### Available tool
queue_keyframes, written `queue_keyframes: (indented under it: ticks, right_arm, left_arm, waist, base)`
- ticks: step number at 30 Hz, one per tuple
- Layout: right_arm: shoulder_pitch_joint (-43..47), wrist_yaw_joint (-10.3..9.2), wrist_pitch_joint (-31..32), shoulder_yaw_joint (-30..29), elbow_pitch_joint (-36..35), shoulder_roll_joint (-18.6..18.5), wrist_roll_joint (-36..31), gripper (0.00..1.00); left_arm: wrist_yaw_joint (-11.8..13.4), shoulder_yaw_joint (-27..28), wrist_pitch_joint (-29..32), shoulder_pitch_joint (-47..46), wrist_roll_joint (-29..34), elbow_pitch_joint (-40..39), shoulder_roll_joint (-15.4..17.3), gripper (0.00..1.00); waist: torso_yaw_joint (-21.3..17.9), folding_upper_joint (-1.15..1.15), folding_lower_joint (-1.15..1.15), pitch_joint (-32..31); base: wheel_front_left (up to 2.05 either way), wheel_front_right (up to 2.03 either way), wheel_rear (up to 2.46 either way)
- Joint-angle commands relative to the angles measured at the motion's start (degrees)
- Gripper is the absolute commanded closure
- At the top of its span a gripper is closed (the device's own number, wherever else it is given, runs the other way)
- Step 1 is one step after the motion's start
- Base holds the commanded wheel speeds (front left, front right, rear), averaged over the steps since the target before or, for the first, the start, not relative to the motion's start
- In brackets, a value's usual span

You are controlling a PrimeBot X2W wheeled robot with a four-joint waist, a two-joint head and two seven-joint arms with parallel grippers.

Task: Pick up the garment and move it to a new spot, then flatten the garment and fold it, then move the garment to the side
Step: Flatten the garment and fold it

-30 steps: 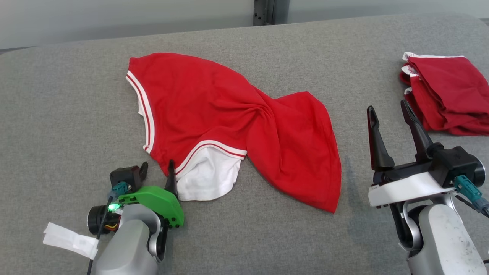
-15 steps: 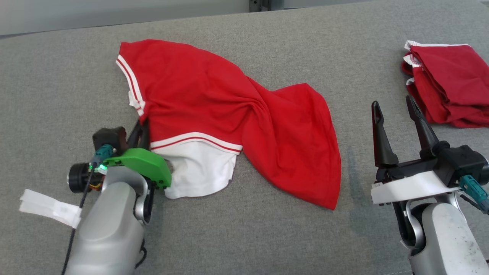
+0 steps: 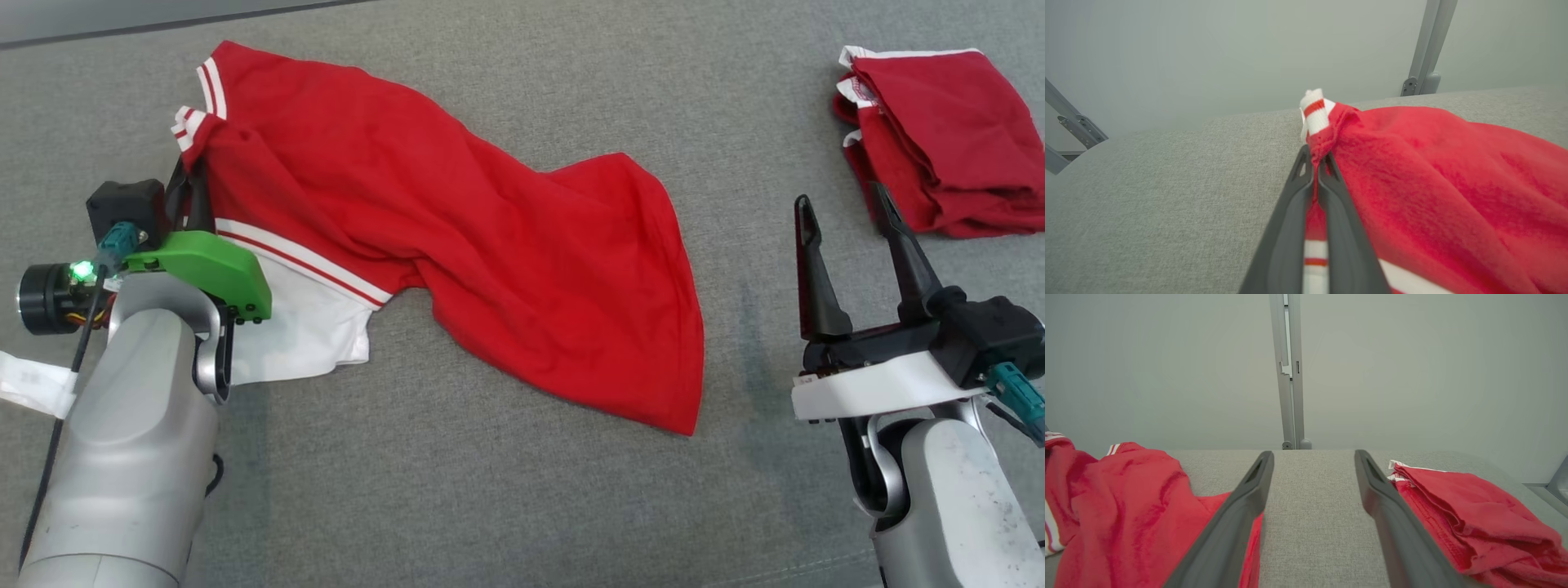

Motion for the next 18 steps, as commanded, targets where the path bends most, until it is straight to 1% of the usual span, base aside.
queue_keyframes:
  ticks: [1, 2, 3, 4, 5, 9, 14, 18]
  right_arm:
    - [-0.4, -0.04, -0.33, -0.64, -0.05, 0.06, -0.13, 0.0]
    - [-0.37, -0.04, -0.48, -1.11, -0.14, 0.07, -0.12, 0.0]
    - [-0.19, -0.04, -0.57, -1.64, -0.13, 0.12, -0.09, 0.0]
    - [0.03, -0.04, -0.67, -2.28, -0.13, 0.16, -0.06, 0.0]
    - [0.24, -0.04, -0.7, -2.99, -0.08, 0.18, 0.08, 0.0]
    - [1.73, -0.04, -1.0, -5.75, 0.12, 0.15, -0.23, 0.0]
    - [3.8, -0.04, -0.13, -9.45, 0.91, -0.62, -0.49, 0.0]
    - [5.1, -0.04, 1.64, -8.91, 2.66, -1.24, 0.01, 0.0]
  left_arm:
    - [-0.36, 0.2, -0.15, -1.23, 0.25, 0.82, 0.61, 1.0]
    - [-0.58, 0.28, -0.15, -1.65, 0.18, 1.41, 0.81, 0.93]
    - [-0.84, 0.35, -0.16, -1.94, 0.16, 1.92, 1.07, 0.65]
    - [-1.4, 0.49, -0.15, -2.05, -0.07, 2.34, 1.23, 0.34]
    - [-1.71, 0.77, -0.16, -2.18, -0.46, 2.33, 1.35, 0.0]
    - [-2.3, 2.08, -0.16, -0.85, -0.6, 0.26, 1.87, 0.0]
    - [-3.11, 3.6, -0.16, 3.22, -0.28, -5.63, 1.41, 0.0]
    - [-3.31, 4.4, -0.15, 8.33, 0.41, -11.53, 0.02, 0.0]
  waist:
    - [-1.55, 0.0, 0.0, 1.2]
    - [-1.8, 0.0, 0.0, 1.29]
    - [-1.94, 0.0, 0.0, 1.31]
    - [-2.03, 0.0, 0.0, 1.27]
    - [-2.01, 0.0, 0.0, 1.16]
    - [-1.03, 0.0, 0.0, 0.04]
    - [1.19, 0.0, 0.0, -2.44]
    - [2.91, 0.0, 0.0, -4.94]
  base:
    - [0.0, 0.0, 0.0]
    - [0.0, 0.0, 0.0]
    - [0.0, 0.0, 0.0]
    - [0.0, 0.0, 0.0]
    - [0.0, 0.0, 0.0]
    - [0.0, 0.0, 0.0]
    - [0.0, 0.0, 0.0]
    - [0.0, 0.0, 0.0]
